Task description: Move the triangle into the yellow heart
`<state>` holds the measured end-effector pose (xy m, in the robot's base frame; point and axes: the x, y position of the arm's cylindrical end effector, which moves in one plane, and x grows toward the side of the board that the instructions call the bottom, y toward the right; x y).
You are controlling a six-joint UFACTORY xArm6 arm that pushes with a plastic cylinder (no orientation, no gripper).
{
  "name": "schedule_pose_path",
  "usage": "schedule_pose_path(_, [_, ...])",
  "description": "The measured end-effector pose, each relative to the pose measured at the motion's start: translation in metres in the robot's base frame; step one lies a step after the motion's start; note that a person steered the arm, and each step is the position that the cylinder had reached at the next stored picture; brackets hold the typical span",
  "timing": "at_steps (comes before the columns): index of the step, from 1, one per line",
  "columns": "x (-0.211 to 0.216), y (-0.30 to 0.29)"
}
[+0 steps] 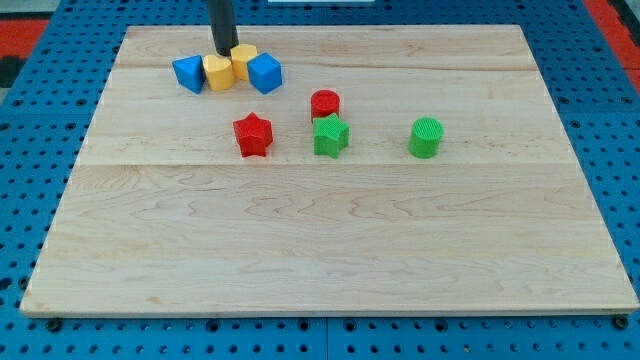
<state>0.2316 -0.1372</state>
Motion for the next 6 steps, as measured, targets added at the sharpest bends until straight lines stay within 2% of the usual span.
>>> schedule_pose_path(1, [-0.015, -0.098])
schedule_pose_path(2, [0.032, -0.158])
schedule_pose_path(3, [0.065, -0.133])
schedule_pose_path(4, [0.059, -0.070])
schedule_pose_path(5, [0.057, -0.039])
schedule_pose_path(6, [0.058, -0.093])
